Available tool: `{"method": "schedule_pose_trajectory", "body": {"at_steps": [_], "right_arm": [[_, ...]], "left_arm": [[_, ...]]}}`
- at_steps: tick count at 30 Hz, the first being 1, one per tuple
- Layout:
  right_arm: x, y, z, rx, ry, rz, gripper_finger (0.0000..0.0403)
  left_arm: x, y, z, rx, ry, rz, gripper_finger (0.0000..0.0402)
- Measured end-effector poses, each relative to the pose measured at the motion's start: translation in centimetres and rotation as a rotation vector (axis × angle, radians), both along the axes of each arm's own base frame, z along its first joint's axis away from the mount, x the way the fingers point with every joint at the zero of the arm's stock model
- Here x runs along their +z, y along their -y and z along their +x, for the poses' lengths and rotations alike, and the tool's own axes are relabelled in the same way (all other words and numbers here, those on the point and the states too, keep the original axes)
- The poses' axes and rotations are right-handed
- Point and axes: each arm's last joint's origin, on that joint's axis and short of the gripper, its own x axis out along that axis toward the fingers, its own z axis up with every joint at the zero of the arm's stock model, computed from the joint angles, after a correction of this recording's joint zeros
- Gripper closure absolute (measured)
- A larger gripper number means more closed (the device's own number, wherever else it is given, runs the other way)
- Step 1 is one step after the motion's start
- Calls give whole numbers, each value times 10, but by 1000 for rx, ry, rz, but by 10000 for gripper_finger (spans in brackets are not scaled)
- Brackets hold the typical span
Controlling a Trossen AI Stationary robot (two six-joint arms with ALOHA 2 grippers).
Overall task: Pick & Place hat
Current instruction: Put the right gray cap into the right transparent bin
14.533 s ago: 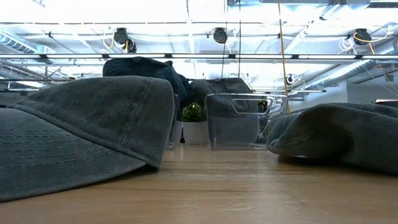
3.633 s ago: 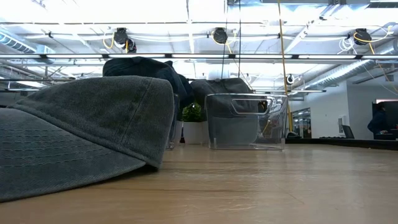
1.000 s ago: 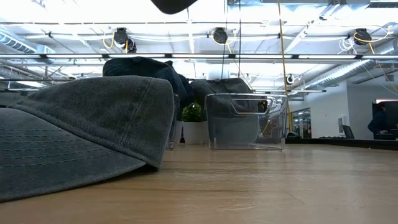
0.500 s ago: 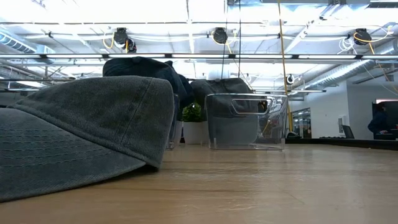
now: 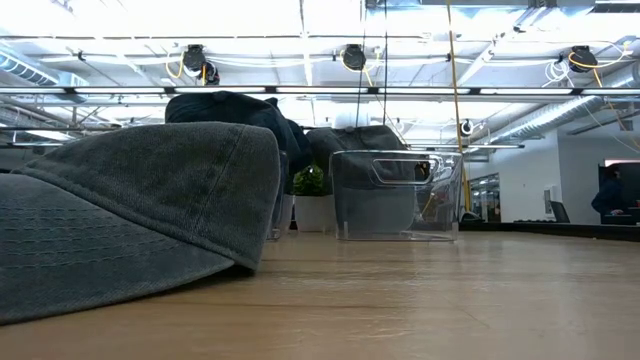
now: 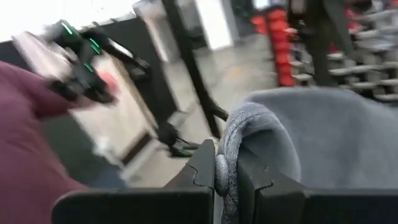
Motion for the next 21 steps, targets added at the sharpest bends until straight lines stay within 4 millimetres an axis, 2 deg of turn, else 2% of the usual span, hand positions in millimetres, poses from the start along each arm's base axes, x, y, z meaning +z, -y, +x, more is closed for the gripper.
{"method": "schedule_pose_trajectory", "body": {"at_steps": [3,8,16,21], "right_arm": [[2,-5,0,-97,-50,-97,393],[8,-15,5,-225,-152,-250,393],[14,-33,25,-469,-310,-528,393],[14,-38,36,-561,-399,-666,393]], "left_arm": [[9,-4,-18,48,44,22,65],[19,-5,-44,98,103,50,75],[27,-1,-68,125,147,65,95],[28,3,-79,123,144,67,90]]}}
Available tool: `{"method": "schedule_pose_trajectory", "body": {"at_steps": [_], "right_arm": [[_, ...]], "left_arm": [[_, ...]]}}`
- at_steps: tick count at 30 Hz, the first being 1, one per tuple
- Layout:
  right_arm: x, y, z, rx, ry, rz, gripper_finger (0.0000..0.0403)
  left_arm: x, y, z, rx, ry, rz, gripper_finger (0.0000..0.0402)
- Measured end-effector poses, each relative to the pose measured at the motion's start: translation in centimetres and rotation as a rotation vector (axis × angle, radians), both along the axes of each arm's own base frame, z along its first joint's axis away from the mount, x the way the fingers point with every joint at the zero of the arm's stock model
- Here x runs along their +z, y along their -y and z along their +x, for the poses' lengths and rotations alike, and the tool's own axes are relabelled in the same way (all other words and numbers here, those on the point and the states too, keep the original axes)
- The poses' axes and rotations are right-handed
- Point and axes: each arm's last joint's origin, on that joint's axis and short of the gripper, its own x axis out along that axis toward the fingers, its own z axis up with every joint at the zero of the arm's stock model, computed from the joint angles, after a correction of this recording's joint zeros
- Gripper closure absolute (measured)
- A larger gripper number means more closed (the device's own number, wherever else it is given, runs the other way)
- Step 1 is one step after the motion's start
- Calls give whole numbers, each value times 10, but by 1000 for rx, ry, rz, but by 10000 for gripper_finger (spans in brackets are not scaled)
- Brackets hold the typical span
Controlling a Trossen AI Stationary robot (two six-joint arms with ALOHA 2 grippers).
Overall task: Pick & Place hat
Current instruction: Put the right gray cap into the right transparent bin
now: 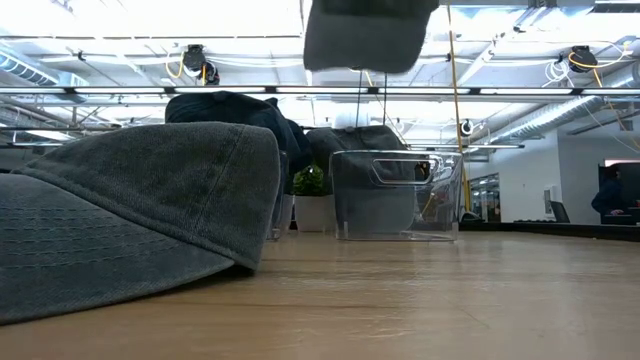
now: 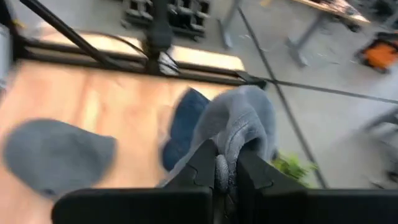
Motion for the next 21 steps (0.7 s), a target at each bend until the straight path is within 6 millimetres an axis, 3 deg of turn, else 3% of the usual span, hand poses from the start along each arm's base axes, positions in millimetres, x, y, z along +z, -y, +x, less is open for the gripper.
{"method": "schedule_pose_trajectory", "body": {"at_steps": [14,21], "right_arm": [[-22,15,12,-129,-210,-309,393],[-52,32,23,-156,-289,-351,393]], "left_arm": [[7,9,-36,112,46,74,78],[8,10,-40,126,58,67,77]]}}
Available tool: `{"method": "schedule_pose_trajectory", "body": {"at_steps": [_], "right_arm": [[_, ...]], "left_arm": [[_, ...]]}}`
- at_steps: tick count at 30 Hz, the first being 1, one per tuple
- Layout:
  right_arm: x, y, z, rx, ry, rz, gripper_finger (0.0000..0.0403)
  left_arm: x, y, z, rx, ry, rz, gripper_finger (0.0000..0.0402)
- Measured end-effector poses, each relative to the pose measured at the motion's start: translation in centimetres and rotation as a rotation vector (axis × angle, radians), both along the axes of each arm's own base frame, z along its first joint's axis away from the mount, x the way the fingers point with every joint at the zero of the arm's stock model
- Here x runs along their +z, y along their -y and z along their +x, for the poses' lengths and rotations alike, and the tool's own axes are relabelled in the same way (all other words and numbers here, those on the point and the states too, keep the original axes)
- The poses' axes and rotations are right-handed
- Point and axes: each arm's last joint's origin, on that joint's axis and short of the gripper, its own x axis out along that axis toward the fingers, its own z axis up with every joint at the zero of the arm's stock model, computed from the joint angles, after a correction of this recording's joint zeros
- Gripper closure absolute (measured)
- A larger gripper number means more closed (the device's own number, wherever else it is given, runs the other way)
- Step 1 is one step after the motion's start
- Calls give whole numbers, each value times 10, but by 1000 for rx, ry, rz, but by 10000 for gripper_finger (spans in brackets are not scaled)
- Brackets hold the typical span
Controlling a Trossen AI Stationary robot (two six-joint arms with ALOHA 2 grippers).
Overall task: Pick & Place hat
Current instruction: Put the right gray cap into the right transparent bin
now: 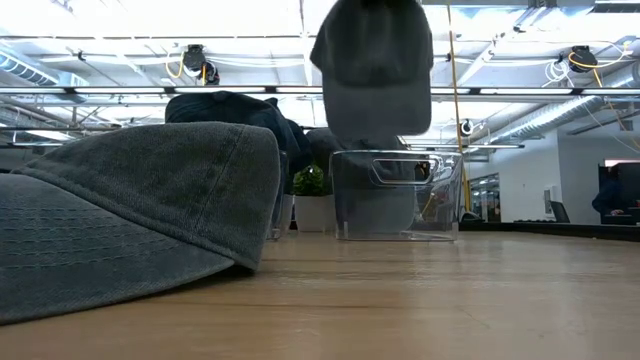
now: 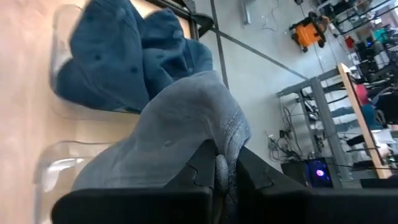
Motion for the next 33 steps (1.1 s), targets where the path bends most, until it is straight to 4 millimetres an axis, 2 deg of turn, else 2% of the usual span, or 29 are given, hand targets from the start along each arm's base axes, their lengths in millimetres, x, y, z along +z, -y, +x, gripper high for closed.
{"method": "schedule_pose_trajectory", "body": {"at_steps": [6,13,18,24,28,33], "right_arm": [[-37,22,9,-37,-93,-20,393],[-74,43,16,-23,-48,22,393],[-85,55,14,0,6,51,393],[-108,71,11,17,-21,105,390],[-117,78,11,-11,-5,71,369],[-119,81,11,-1,1,69,331]], "left_arm": [[0,0,1,0,-2,-1,78],[0,0,1,3,-1,-7,78],[0,0,1,4,0,-9,78],[0,-1,1,14,-2,-6,78],[0,-1,1,21,-3,-3,78],[0,-1,1,21,-3,-3,78]]}}
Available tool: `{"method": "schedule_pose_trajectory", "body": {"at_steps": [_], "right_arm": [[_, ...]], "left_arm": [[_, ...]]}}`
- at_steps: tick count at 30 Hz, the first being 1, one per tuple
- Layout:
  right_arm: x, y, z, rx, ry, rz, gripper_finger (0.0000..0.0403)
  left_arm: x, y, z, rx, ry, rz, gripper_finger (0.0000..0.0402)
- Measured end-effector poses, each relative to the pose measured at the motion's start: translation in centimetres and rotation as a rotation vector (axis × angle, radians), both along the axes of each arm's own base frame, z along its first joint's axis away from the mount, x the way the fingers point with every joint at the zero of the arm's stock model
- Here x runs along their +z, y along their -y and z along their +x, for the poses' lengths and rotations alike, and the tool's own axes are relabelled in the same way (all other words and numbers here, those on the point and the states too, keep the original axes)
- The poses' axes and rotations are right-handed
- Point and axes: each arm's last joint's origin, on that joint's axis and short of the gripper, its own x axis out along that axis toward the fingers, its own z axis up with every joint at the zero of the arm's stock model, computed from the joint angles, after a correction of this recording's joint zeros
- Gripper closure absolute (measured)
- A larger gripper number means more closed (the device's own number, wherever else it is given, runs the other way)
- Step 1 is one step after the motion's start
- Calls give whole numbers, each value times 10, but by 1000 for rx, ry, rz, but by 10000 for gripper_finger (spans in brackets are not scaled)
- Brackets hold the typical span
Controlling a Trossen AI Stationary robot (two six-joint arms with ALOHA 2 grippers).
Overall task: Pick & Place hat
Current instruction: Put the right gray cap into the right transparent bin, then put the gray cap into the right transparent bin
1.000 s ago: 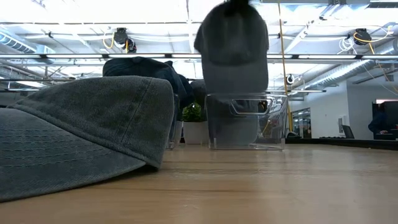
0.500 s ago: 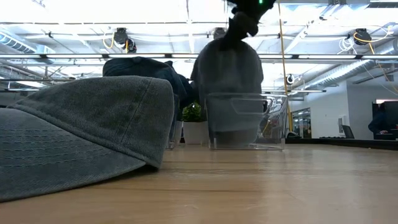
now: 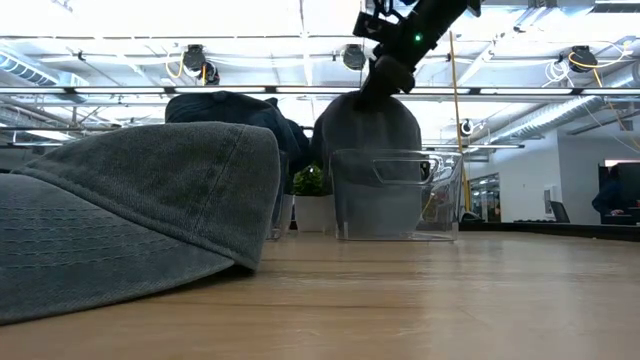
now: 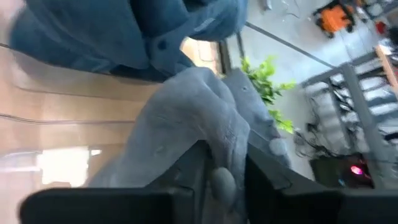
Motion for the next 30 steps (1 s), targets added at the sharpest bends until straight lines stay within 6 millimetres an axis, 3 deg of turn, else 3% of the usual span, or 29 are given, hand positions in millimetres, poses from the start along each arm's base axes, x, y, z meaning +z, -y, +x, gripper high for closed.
{"method": "schedule_pose_trajectory", "body": {"at_steps": [9,16,21,30], "right_arm": [[12,-3,-9,30,37,25,195],[41,-3,-23,-75,171,-91,110],[61,-14,-32,-51,286,-98,95],[80,-48,-39,11,421,-91,110]], "left_arm": [[0,0,0,-4,-1,1,78],[0,0,0,-4,-5,17,78],[0,0,0,0,-5,17,78],[0,-1,0,41,-11,33,78]]}}
